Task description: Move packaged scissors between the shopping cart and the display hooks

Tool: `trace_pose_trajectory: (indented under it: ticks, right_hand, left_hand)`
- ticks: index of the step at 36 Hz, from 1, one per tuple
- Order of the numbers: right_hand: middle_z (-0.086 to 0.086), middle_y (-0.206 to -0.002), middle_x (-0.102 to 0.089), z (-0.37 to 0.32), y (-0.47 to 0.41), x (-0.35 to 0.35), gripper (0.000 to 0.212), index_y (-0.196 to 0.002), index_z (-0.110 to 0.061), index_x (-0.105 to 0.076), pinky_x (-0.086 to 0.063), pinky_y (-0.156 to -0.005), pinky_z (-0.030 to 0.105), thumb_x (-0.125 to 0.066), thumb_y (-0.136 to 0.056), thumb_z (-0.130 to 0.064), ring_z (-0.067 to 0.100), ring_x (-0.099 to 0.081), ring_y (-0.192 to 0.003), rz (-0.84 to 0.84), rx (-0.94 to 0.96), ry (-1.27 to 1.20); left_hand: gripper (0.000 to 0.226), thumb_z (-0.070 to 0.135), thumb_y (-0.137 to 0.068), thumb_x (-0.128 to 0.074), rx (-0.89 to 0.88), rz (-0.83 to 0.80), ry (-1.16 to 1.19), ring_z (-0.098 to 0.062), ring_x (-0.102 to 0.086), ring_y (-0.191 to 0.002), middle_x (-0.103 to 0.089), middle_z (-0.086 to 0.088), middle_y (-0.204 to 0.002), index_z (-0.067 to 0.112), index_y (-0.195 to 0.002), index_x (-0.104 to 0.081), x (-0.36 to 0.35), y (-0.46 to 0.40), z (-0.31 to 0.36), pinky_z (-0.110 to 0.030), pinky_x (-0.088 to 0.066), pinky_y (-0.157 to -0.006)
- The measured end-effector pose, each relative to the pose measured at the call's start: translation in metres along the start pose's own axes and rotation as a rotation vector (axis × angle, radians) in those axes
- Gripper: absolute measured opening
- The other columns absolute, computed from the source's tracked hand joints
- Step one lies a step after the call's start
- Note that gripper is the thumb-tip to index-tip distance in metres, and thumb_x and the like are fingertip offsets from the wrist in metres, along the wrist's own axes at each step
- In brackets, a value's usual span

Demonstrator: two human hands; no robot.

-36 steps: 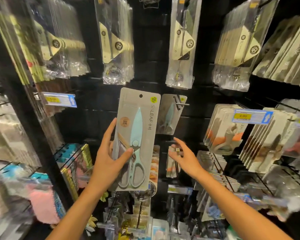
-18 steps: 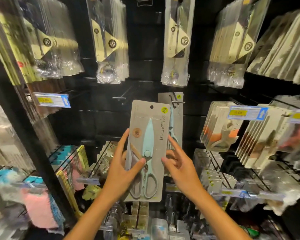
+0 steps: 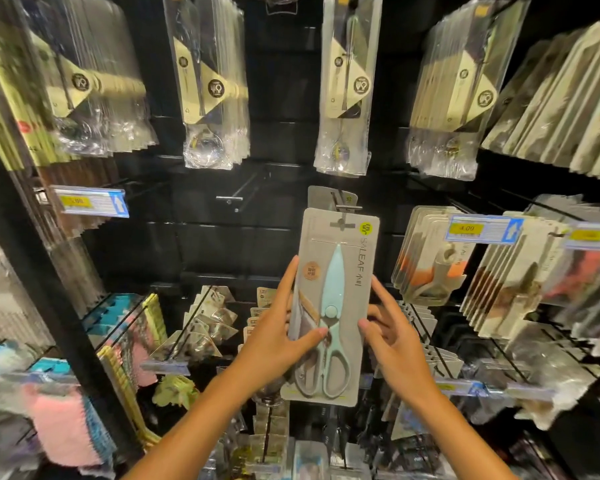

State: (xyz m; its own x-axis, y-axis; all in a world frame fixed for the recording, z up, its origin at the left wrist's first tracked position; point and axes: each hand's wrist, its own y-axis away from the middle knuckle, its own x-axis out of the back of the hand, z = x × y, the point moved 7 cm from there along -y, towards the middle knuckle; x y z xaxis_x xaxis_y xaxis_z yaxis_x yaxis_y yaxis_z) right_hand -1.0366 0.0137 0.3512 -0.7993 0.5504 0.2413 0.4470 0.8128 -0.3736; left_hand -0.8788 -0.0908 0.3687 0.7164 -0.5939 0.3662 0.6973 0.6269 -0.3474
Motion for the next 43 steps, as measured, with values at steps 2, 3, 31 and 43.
trace_pose_trajectory:
  ticks: [2,3,31,43]
  right_hand:
    - [-0.002,-0.117,-0.073,-0.001,-0.003,0.005,0.065,-0.155,-0.035,-0.028,-0.056,-0.087,0.021,-0.054,-0.102,-0.008,0.013,-0.071,-0.107,0.006,0.012,0.007]
    - [-0.002,-0.117,-0.073,-0.001,-0.005,0.008,0.065,-0.155,-0.033,-0.029,-0.055,-0.086,0.018,-0.054,-0.102,-0.006,0.012,-0.071,-0.107,0.011,0.015,0.006]
    - [-0.012,-0.163,-0.03,0.037,-0.081,-0.006,0.088,-0.15,-0.061,0.008,-0.042,-0.115,0.044,-0.059,-0.101,-0.032,0.009,-0.047,-0.139,-0.213,-0.025,0.158]
    - [-0.008,-0.161,-0.032,0.053,-0.15,-0.014,0.107,-0.156,-0.046,0.006,-0.038,-0.118,0.046,-0.075,-0.088,-0.032,0.011,-0.037,-0.145,-0.239,0.025,0.203]
  left_hand:
    - [0.109,0.032,-0.086,-0.078,-0.005,-0.004,0.003,-0.008,-0.055,-0.132,-0.039,0.015,-0.157,0.062,-0.15,0.006,-0.002,-0.006,0.001,-0.044,-0.053,-0.104]
    - [0.11,0.034,-0.085,-0.078,-0.006,-0.004,0.001,-0.009,-0.056,-0.131,-0.041,0.013,-0.157,0.063,-0.149,0.006,-0.003,-0.008,0.001,-0.045,-0.053,-0.103]
    - [0.095,0.02,-0.095,-0.068,0.126,-0.034,-0.055,0.001,-0.06,-0.117,-0.049,0.01,-0.144,0.039,-0.159,0.0,-0.005,-0.08,-0.04,-0.01,-0.052,-0.086]
    - [0.108,0.026,-0.092,-0.07,0.282,-0.099,-0.164,-0.026,-0.049,-0.138,-0.034,-0.004,-0.161,0.035,-0.156,0.017,-0.014,-0.133,-0.036,-0.034,-0.04,-0.109]
